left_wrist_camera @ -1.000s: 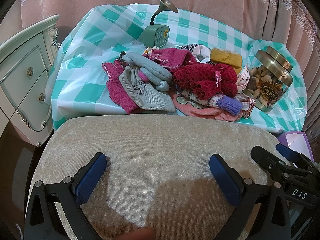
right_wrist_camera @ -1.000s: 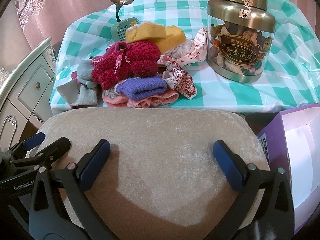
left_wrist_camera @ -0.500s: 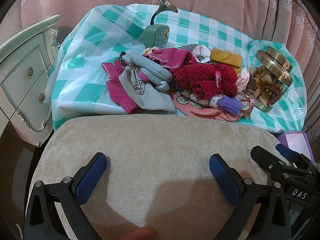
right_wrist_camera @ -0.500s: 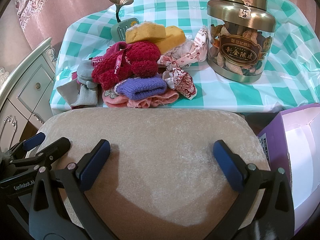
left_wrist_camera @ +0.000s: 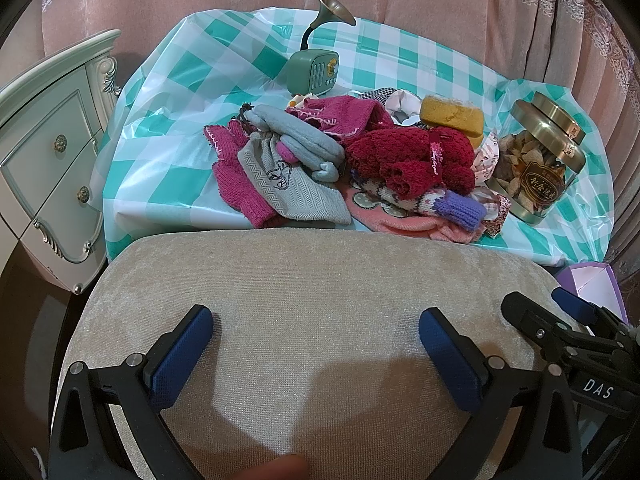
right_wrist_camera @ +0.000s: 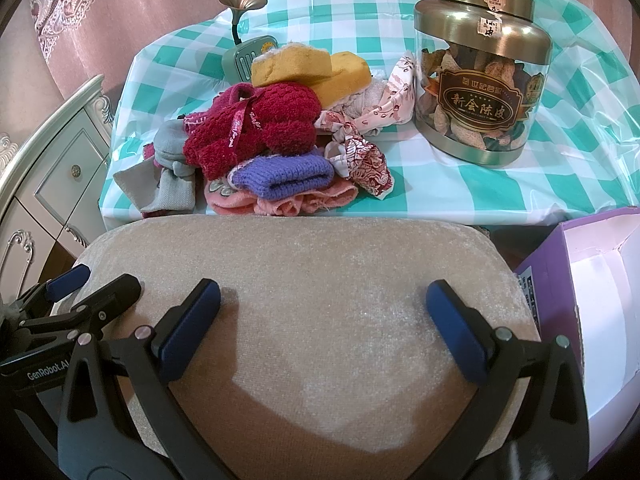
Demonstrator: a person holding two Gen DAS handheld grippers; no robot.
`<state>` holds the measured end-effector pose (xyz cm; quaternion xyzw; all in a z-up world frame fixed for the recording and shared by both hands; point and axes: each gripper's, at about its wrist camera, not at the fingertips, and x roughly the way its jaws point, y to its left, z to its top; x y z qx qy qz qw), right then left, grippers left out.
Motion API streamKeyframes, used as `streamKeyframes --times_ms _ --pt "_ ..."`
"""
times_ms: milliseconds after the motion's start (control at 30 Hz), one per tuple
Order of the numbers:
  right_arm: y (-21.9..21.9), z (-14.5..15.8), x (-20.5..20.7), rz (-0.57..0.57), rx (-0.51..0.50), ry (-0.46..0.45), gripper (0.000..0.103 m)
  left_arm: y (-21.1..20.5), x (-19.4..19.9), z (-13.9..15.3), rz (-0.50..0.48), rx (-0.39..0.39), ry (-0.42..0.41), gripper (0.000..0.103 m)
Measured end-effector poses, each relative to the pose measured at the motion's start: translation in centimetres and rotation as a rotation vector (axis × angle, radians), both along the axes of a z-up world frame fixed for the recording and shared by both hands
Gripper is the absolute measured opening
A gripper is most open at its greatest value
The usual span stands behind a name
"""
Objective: Organize soft objects
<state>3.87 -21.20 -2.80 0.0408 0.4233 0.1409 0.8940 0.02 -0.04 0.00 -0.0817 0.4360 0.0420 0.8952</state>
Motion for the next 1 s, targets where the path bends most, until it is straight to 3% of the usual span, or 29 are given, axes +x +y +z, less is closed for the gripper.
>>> streamKeyframes --times_ms 200,433,500,667,800,1000 --pt "0.0 0.2 0.0 0.006 -0.005 0.017 0.103 0.0 0.1 0.0 0.001 0.0 0.005 0.103" --pt "-0.6 0.4 0.8 0.102 0.015 0.125 0.103 0.3 1.3 0.1 -0.008 0.008 0.047 0.103" --pt "-0.5 0.5 0.8 0.108 0.019 0.117 0.103 -0.1 1.0 0.5 -0.026 0.026 0.045 0.103" --pt "-0.3 1.0 1.9 0.155 0.034 0.096 0.103 1.0 1.0 0.7 -0.024 -0.04 0.03 0.103" --pt "-0.3 1.8 4.1 0.148 0.1 0.095 0.103 0.7 1.7 1.1 -0.027 -0.012 0.017 0.103" --pt "1.3 4.4 7.6 0.157 0.064 -0.021 0.103 2.2 3.4 2.2 -0.005 -0.063 -0.034 0.096"
